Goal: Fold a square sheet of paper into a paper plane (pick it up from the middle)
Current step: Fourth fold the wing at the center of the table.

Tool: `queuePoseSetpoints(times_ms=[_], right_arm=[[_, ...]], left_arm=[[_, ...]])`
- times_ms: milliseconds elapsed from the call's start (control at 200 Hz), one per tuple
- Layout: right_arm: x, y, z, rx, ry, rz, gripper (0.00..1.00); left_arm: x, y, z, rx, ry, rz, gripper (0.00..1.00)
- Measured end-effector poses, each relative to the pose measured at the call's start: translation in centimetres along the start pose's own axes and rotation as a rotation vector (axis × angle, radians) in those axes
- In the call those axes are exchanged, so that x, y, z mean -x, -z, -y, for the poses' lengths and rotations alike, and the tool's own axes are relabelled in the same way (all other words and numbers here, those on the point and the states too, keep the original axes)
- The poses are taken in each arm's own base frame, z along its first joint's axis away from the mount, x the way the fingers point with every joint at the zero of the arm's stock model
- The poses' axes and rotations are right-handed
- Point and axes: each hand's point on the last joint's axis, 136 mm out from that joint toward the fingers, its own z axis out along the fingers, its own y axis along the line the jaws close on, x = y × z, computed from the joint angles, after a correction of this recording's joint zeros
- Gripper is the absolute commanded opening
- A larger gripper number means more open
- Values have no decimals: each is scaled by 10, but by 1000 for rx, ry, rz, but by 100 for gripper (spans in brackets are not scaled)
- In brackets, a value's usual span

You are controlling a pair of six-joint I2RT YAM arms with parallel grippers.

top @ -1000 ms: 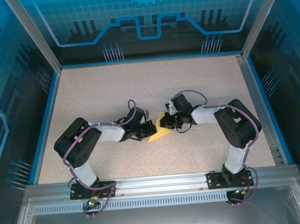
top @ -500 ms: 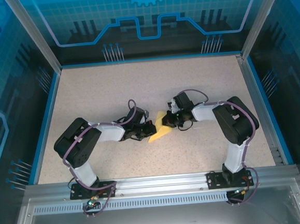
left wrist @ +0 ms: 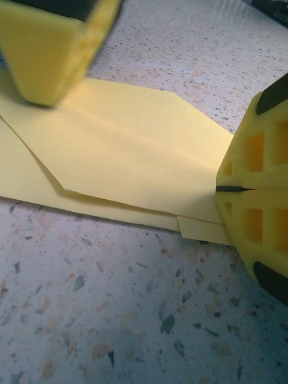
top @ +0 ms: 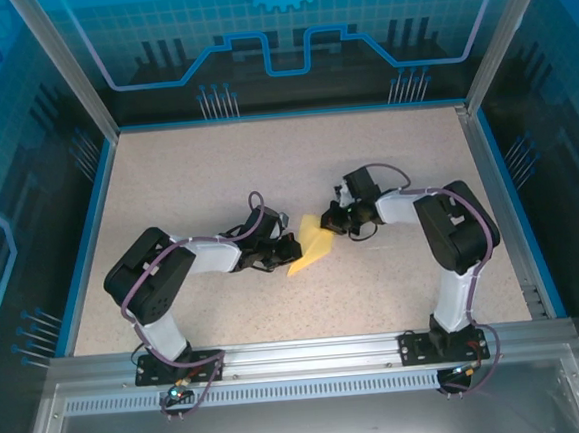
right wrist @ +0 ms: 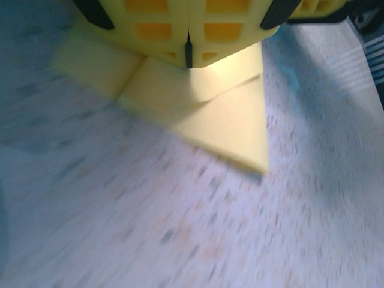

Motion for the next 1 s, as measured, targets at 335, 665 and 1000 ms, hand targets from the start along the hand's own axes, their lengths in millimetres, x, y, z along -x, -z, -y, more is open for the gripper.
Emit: queuePoseSetpoints(times_ms=[335,665,1000], right_arm=[[57,26,18,-43,-31,133,0],[15,47,-55,99,111,114,0],[-50,-18,-26,52,14,-122,0]], left_arm=[[0,0,0,0,-2,0,1],[0,0,0,3,0,-2,1],[0,0,0,3,0,-3,1]])
